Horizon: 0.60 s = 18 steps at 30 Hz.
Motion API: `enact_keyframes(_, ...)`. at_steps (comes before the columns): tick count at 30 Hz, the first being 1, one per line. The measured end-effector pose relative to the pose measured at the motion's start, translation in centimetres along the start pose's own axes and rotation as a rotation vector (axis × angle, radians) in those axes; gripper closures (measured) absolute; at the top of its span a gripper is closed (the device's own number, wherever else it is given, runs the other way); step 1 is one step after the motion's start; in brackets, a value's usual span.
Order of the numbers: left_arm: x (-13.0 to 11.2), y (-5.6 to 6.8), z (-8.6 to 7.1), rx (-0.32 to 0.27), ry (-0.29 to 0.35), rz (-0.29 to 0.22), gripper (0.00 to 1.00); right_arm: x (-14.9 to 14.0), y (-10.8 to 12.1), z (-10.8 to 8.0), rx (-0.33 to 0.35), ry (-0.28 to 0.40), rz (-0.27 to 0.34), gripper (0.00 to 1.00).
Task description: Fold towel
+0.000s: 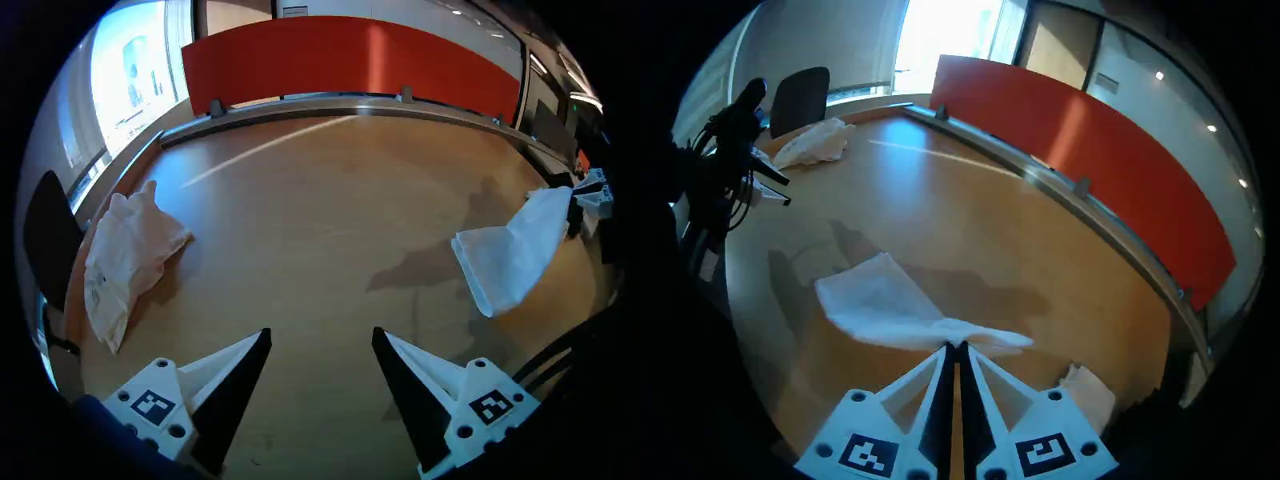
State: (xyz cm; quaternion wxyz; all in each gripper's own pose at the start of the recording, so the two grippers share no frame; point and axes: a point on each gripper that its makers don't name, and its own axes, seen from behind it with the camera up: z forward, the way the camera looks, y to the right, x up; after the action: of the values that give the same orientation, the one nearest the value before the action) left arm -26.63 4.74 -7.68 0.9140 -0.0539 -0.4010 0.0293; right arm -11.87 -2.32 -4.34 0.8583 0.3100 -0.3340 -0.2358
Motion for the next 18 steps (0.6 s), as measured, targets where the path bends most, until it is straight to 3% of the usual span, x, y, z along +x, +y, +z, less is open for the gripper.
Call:
enact_keyframes(8,0.1,0.2,0.0,-0.002,0.001,-0.002,0.07,0.6,0.0,-0.1,0.007,0.008,-0.023,0.94)
enact_keyframes(18,0.5,0.3,-0.2,-0.004,0.01,-0.002,0.07,2.0,-1.8,1.1,0.044,0.019,-0.059,0.94)
